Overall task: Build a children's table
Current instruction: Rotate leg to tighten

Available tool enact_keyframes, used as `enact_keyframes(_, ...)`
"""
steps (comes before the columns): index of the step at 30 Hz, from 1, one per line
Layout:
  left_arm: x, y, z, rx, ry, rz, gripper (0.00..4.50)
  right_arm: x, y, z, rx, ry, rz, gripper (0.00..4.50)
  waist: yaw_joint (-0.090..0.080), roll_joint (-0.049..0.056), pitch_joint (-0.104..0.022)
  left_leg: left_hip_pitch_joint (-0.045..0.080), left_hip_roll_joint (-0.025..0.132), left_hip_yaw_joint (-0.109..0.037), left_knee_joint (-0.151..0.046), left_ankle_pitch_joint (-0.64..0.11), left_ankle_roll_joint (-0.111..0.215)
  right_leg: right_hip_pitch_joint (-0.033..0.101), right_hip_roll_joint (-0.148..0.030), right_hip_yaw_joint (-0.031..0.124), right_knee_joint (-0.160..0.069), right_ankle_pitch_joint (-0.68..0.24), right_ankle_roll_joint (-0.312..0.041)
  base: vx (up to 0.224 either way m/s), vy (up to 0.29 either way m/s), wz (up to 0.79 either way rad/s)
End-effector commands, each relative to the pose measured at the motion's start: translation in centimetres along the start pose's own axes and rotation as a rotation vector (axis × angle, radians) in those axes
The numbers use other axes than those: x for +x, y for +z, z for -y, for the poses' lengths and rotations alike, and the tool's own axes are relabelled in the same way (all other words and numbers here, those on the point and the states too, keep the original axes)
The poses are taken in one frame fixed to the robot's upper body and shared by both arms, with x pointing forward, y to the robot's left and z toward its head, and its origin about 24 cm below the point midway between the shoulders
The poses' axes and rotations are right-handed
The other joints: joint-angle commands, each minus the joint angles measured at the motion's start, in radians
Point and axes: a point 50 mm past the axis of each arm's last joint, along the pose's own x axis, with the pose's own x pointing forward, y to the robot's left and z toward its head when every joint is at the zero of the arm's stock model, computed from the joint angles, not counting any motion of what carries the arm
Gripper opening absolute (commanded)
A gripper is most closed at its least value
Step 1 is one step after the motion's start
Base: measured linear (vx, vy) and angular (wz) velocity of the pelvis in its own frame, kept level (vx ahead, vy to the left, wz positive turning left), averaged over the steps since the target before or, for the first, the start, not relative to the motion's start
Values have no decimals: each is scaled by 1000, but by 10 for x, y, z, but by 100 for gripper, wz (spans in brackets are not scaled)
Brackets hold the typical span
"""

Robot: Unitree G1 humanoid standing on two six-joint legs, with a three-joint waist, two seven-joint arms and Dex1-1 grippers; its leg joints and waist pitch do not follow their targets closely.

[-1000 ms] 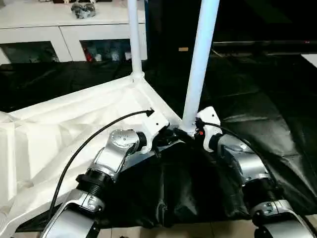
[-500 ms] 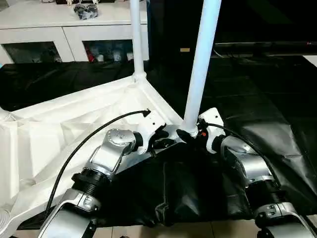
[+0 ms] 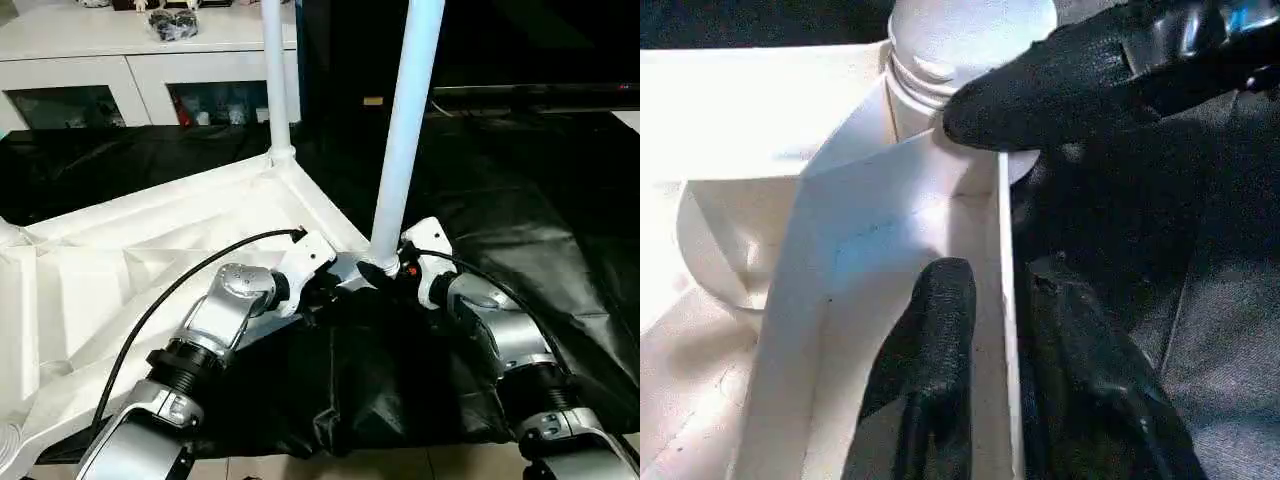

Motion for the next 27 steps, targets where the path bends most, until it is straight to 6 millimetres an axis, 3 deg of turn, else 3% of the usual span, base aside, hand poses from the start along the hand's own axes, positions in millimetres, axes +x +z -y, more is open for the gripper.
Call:
enact_keyframes(1,-1,-5,-1,-7,-11,-22,73,-3,-9,1,-4,8,-30,410,1,-4,-67,24,86,-52,-65,-177,61,42,-103,58,-71,-154,-246,0,0,0)
enact_keyframes(5,-4,-9,4,12,-77,-24,33,-7,-6,4,12,78,-14,449,2,-7,-67,21,86,-52,-63,-153,83,44,-103,58,-68,-132,-250,0,0,0)
enact_keyframes(11,-9,-9,19,69,-223,49,4,-15,-6,3,-46,207,-42,450,8,-12,-66,22,87,-50,-61,-152,97,43,-103,56,-69,-158,-249,0,0,0)
enact_keyframes(15,-16,-13,29,103,-338,58,4,-20,-8,-3,-89,331,-72,450,17,-13,-61,26,92,-49,-66,-189,77,36,-101,57,-74,-239,-225,0,0,0)
enact_keyframes(20,-24,-17,32,115,-380,59,4,-25,-11,-11,-110,448,-104,450,22,-15,-60,28,91,-50,-69,-202,57,34,-101,60,-73,-264,-213,0,0,0)
enact_keyframes(27,-32,-21,31,118,-408,57,0,-31,-15,-15,-138,535,-148,380,25,-16,-62,26,90,-48,-66,-173,72,34,-101,59,-70,-235,-216,0,0,0)
